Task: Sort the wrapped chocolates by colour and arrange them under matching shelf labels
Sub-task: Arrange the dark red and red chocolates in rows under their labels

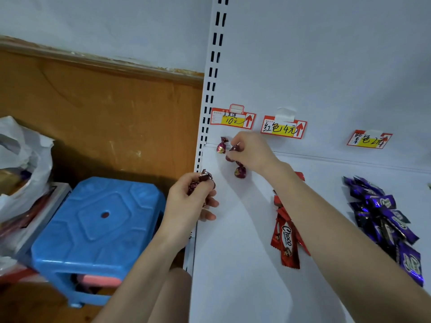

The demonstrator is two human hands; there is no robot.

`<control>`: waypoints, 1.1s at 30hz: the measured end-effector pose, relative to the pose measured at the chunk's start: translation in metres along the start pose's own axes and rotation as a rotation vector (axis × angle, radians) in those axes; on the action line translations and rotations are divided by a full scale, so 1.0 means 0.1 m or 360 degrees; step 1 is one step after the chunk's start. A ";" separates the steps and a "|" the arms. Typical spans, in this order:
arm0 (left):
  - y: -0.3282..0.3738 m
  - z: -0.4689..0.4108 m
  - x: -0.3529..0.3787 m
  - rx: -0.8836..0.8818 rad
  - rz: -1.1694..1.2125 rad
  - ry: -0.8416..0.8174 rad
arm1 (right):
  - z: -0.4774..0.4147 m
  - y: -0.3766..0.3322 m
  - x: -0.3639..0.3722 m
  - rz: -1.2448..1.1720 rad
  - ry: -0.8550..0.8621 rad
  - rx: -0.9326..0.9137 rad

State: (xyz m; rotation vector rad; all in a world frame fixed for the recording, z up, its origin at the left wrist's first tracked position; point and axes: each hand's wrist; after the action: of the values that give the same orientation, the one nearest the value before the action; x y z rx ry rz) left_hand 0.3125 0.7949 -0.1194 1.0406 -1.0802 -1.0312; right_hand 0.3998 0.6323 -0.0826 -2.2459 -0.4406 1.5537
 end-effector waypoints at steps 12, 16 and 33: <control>0.05 -0.03 -0.04 -0.0034 0.0028 0.0018 | -0.15 -0.05 0.07 0.0071 0.0118 0.0041; 0.05 -0.02 -0.05 -0.0060 0.0072 0.0004 | -0.04 0.01 -0.13 -0.0104 0.0315 0.0104; 0.09 0.03 -0.02 -0.0023 0.0038 0.0018 | 0.28 0.16 -0.13 -0.0249 -0.0325 0.0048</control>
State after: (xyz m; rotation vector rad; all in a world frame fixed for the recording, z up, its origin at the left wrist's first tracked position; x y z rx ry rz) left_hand 0.3106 0.7984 -0.1101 1.0188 -1.0721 -1.0113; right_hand 0.3696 0.6157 -0.0881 -1.9862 -0.6294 1.7002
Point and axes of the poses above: each hand's wrist, its own z-axis away from the middle knuckle, its own x-axis out of the palm, y = z × x, and after that the axes turned 14 degrees about y, right-handed
